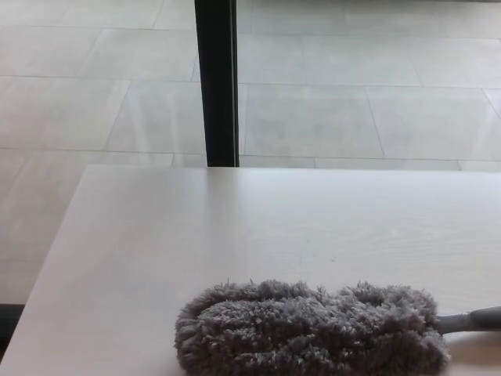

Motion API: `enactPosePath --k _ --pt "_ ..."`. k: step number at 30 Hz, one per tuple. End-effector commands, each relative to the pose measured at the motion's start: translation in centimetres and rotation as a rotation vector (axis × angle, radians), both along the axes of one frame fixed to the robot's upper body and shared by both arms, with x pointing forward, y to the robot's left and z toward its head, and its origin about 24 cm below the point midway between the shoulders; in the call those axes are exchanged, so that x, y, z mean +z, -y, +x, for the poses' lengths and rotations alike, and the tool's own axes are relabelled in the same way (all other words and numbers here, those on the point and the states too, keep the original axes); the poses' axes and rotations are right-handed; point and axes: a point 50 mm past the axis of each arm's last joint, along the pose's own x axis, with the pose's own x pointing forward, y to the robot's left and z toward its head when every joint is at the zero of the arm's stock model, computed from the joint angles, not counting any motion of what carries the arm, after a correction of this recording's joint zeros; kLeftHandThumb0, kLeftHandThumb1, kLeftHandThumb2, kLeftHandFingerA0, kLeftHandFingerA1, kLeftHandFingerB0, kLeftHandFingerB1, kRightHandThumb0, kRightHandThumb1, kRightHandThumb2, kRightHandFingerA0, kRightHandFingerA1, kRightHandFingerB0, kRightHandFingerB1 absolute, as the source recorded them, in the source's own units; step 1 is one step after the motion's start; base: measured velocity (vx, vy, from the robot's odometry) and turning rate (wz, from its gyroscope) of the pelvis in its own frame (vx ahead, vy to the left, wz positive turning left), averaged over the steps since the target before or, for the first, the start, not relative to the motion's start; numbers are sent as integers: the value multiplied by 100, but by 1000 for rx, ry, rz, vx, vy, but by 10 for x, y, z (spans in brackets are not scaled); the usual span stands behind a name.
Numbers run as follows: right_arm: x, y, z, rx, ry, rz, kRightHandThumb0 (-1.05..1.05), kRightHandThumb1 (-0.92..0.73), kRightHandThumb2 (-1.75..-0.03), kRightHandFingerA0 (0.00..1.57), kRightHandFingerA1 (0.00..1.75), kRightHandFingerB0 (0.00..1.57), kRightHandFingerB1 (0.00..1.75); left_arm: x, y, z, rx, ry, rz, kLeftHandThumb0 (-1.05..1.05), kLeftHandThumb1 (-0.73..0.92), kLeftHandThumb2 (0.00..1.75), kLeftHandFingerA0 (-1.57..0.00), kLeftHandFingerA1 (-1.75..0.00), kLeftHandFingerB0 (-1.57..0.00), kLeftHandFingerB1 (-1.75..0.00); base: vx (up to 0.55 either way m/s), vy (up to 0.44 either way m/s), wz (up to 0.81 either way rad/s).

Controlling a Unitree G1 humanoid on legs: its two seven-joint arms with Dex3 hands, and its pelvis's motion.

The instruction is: The robot uses its right hand to pick up the duster kept in the middle of the desk and use it to wipe the desk by swiping its surface twice

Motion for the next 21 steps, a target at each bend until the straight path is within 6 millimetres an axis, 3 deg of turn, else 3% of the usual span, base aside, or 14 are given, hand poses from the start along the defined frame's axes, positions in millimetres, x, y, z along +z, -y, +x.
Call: enactPosePath --k 1,2,3,6,7,8,9,11,12,13,14,17,18,21 --pt "29 29 12 -214 248 -55 -69 -57 -57 88 90 57 79 6 -6 4 47 34 7 -50 52 56 -82 -89 -68 -53 0 0 0" --pt "29 30 13 -220 257 -53 -69 -57 -57 88 90 57 79 6 -6 5 47 36 9 -50 52 56 -82 -89 -68 -53 0 0 0" --pt "43 39 24 -257 355 -46 -83 -65 -58 43 86 2 90 7 -7 6 44 33 13 -52 52 56 -82 -96 -70 -53 0 0 0" --pt "96 59 63 -260 627 -77 -85 -51 -96 35 78 4 70 7 -6 8 43 53 4 -51 51 55 -79 -85 -71 -55 0 0 0" --pt "116 60 76 -232 689 -93 -89 -64 -61 27 88 0 99 7 -6 8 55 66 -10 -51 51 55 -82 -81 -69 -54 0 0 0" --pt "147 65 103 -172 751 -147 -98 -54 -97 37 76 11 74 6 -6 9 60 69 -11 -50 51 56 -87 -101 -68 -54 0 0 0" --pt "158 67 116 -143 765 -150 -91 -67 -59 23 74 7 81 6 -5 9 63 80 -14 -49 51 55 -77 -83 -69 -53 0 0 0" --pt "172 67 130 -102 797 -167 -85 -51 -94 26 62 12 62 6 -5 7 62 81 -15 -49 51 56 -80 -82 -70 -53 0 0 0" --pt "186 63 143 -36 854 -171 -83 -55 -92 30 60 11 58 6 -5 6 67 81 -18 -50 52 56 -75 -72 -70 -53 0 0 0" --pt "195 60 152 7 859 -200 -77 -55 -90 78 111 11 54 6 -5 6 68 79 -19 -50 52 56 -79 -72 -69 -52 0 0 0" --pt "209 53 166 81 870 -252 -81 -71 -62 85 80 19 46 6 -5 6 63 71 -13 -51 52 56 -84 -77 -69 -51 0 0 0" --pt "237 29 187 255 959 -253 -80 -69 -61 70 76 23 54 6 -5 7 41 53 -6 -51 53 56 -82 -74 -66 -50 0 0 0" --pt "252 -1 204 407 984 -293 -77 -57 -96 29 57 15 47 6 -5 8 39 54 -8 -51 53 56 -81 -68 -66 -49 0 0 0" --pt "264 -34 219 538 1047 -253 -73 -69 -61 31 46 21 30 6 -5 11 36 57 -6 -51 53 56 -78 -72 -66 -49 0 0 0"
